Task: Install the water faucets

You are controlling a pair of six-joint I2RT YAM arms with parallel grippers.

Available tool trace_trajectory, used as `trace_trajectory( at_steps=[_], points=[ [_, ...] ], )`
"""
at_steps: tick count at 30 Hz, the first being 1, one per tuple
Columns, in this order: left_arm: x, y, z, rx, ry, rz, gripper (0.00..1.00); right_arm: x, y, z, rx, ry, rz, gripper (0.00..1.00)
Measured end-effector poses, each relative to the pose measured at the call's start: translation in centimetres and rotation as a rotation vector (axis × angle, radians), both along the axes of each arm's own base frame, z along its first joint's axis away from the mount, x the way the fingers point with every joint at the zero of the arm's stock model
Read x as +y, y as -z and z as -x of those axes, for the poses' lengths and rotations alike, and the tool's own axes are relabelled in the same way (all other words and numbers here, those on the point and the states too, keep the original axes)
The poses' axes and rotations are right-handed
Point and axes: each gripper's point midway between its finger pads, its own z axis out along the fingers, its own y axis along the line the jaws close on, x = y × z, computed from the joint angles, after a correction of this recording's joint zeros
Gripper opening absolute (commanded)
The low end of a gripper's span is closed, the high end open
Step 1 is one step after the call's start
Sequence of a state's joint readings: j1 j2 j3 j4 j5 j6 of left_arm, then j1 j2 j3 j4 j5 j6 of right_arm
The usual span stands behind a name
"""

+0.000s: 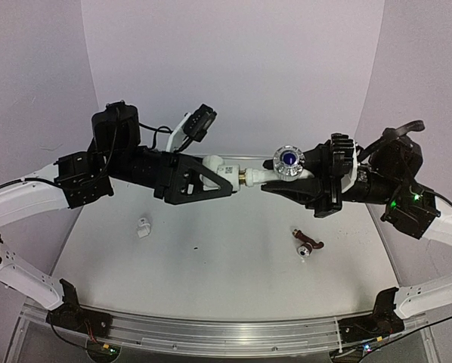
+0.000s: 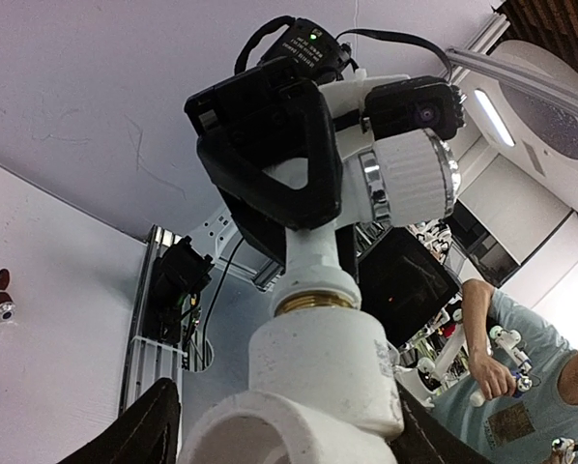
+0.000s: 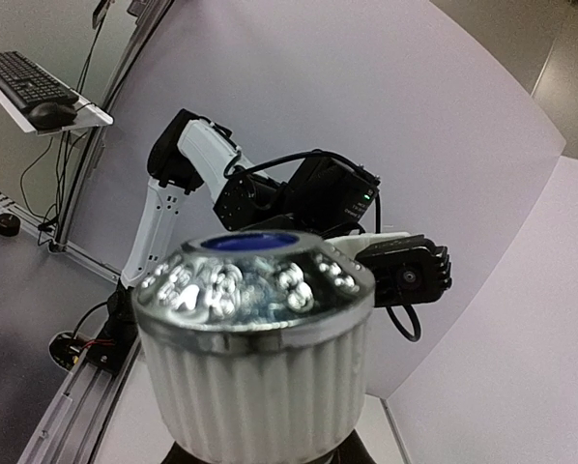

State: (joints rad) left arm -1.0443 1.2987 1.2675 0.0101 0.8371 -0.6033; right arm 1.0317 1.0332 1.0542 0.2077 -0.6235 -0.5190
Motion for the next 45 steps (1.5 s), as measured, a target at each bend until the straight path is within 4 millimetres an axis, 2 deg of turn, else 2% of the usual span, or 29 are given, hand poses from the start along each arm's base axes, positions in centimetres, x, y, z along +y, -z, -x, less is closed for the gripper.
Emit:
trace_trajectory(
  at_steps=[6,11,15,18,22,28,29,30,32,38,42,44,45],
  points=[
    [0.1,-0.5,0.1,0.011,0.006,0.027,0.73,0.0,0.1,0.4,-0.048,-0.018,0.005,0.0],
    [0.2,-0.7,0.2,0.031,0.018,0.033,0.68,0.0,0.4,0.7,-0.075,-0.031,0.015,0.0],
    [0.4,-1.2,0.4,0.046,0.034,0.046,0.57,0.0,0.7,1.1,-0.123,-0.046,0.027,0.0],
    [0.4,-1.4,0.5,0.058,0.046,0.052,0.42,0.0,0.9,1.3,-0.149,-0.053,0.033,0.0],
    [0.4,-1.6,0.8,0.071,0.079,0.06,0.31,-0.1,1.1,1.5,-0.186,-0.06,0.04,0.0],
    [0.3,-1.6,0.9,0.091,0.097,0.06,0.22,-0.2,1.1,1.6,-0.218,-0.06,0.042,0.0],
    [0.3,-1.6,0.9,0.092,0.097,0.059,0.19,-0.2,1.2,1.6,-0.213,-0.06,0.042,0.0],
    [0.3,-1.6,0.8,0.091,0.096,0.059,0.12,-0.2,1.2,1.6,-0.206,-0.058,0.043,0.0],
    [0.3,-1.6,0.8,0.09,0.095,0.059,0.07,-0.2,1.2,1.4,-0.174,-0.054,0.044,0.0],
    [0.6,-1.7,0.7,0.079,0.074,0.058,0.0,0.0,1.2,1.3,-0.055,-0.056,0.051,0.0],
    [0.8,-1.8,0.8,0.077,0.065,0.056,0.0,0.2,1.4,1.3,0.013,-0.057,0.055,0.0],
    [0.9,-1.8,0.8,0.079,0.063,0.054,0.02,0.3,1.5,1.2,0.047,-0.059,0.059,0.0],
    [0.9,-1.8,0.8,0.081,0.061,0.05,0.08,0.4,1.5,1.2,0.06,-0.061,0.061,0.0]
  ],
)
